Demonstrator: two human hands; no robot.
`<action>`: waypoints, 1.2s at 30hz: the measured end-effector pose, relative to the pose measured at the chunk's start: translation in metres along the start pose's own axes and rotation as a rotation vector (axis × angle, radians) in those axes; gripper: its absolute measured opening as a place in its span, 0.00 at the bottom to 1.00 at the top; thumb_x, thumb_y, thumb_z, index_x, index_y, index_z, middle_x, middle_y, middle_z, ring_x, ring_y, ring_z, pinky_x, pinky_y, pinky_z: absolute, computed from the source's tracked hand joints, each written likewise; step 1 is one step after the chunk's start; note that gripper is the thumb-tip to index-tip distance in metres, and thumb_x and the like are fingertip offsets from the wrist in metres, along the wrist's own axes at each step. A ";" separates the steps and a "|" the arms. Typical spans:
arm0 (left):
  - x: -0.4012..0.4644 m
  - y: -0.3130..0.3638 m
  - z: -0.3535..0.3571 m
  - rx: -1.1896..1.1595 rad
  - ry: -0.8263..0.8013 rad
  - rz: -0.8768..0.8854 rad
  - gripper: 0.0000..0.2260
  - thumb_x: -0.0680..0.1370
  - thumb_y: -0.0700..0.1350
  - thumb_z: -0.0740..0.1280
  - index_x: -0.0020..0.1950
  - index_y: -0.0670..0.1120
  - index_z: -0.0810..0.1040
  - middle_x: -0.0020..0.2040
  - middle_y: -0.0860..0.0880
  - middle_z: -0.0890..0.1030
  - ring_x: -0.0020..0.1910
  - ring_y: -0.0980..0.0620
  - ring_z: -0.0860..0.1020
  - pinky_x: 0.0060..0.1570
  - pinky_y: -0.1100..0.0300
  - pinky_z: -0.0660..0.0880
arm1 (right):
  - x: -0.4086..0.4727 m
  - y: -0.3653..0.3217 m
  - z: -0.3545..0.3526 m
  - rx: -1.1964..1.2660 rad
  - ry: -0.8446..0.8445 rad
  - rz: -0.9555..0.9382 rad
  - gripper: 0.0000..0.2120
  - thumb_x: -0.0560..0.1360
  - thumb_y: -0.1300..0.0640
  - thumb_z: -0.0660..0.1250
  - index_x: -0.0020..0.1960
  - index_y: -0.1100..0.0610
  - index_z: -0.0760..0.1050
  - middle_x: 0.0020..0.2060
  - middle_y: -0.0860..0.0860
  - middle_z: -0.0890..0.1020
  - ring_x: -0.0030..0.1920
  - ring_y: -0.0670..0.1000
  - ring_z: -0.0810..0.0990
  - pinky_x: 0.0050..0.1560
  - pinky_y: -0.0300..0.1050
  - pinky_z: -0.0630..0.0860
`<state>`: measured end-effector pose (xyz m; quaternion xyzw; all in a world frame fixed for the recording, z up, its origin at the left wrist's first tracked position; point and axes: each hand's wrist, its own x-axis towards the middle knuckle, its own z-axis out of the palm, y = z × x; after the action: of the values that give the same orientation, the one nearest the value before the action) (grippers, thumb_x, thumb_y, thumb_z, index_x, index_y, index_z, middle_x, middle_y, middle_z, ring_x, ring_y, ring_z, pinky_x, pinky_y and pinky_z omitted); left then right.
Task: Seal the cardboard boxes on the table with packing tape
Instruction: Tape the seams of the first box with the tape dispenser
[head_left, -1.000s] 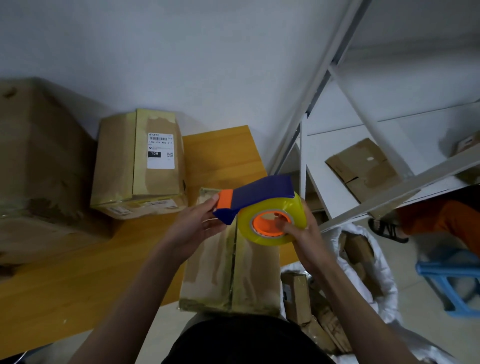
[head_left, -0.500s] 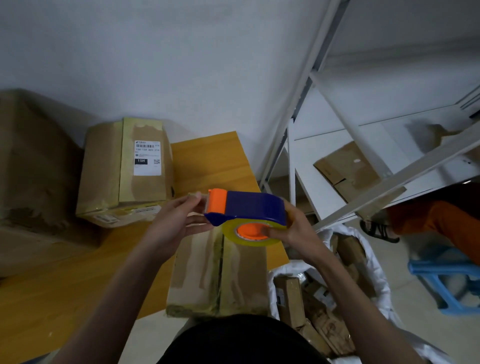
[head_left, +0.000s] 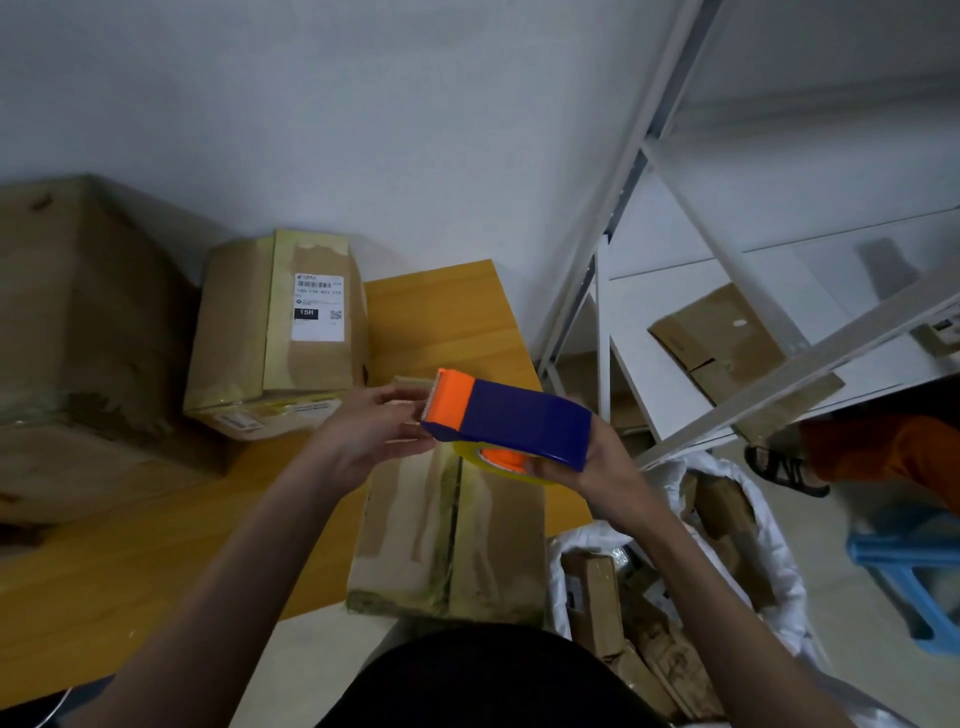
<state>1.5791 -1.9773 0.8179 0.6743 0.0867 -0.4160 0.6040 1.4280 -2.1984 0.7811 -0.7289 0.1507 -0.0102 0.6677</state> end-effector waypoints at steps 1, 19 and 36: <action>0.001 -0.003 0.000 -0.036 -0.018 -0.051 0.07 0.79 0.37 0.69 0.56 0.43 0.81 0.52 0.42 0.85 0.49 0.48 0.83 0.38 0.61 0.81 | -0.001 0.000 0.000 0.006 -0.003 0.002 0.29 0.69 0.59 0.78 0.68 0.58 0.73 0.61 0.52 0.83 0.63 0.53 0.81 0.62 0.55 0.80; 0.009 0.028 -0.043 0.180 0.251 0.200 0.03 0.74 0.41 0.76 0.43 0.47 0.84 0.40 0.54 0.86 0.47 0.54 0.83 0.47 0.59 0.78 | 0.016 -0.027 -0.016 -0.272 -0.061 -0.082 0.28 0.67 0.55 0.81 0.63 0.48 0.73 0.56 0.42 0.82 0.59 0.44 0.81 0.59 0.38 0.78; 0.132 -0.011 -0.059 0.416 0.448 0.120 0.06 0.70 0.44 0.80 0.37 0.53 0.84 0.43 0.52 0.84 0.52 0.51 0.81 0.61 0.49 0.77 | 0.132 -0.001 0.010 -0.574 -0.036 -0.109 0.26 0.66 0.56 0.84 0.58 0.58 0.74 0.51 0.52 0.82 0.52 0.52 0.79 0.54 0.57 0.78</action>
<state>1.6832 -1.9734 0.7172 0.8624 0.0906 -0.2291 0.4422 1.5566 -2.2190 0.7559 -0.8951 0.0960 0.0098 0.4353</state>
